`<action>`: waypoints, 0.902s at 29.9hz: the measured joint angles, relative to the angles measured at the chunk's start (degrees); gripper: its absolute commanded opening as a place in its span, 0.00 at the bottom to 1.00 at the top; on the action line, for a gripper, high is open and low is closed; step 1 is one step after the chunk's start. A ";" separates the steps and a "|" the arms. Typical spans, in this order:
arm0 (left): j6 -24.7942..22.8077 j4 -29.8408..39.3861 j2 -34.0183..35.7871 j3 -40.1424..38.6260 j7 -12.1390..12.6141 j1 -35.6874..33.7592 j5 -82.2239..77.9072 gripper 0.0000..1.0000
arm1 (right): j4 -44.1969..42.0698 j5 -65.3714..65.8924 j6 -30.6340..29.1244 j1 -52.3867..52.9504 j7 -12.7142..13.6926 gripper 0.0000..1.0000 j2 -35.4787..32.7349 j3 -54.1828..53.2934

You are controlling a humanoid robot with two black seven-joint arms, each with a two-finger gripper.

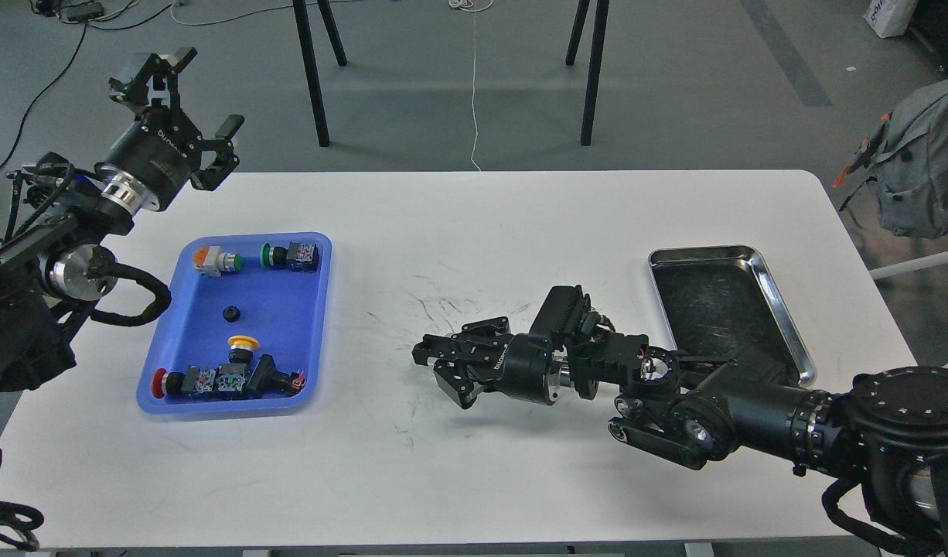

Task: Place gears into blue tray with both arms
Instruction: 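Carry the black gear with the right gripper toward the table center, then open the right gripper to drop the gear on the table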

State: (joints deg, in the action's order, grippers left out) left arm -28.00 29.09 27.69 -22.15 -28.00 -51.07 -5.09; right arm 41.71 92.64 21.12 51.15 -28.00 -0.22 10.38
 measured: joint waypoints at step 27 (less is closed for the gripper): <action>0.00 0.09 0.59 0.09 0.00 0.17 0.00 1.00 | -1.36 -0.10 0.43 -0.70 0.00 0.47 0.22 2.99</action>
State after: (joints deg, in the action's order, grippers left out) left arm -28.00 29.18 28.28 -22.06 -28.00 -50.90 -5.10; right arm 40.34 92.54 21.55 50.45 -28.00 0.00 13.36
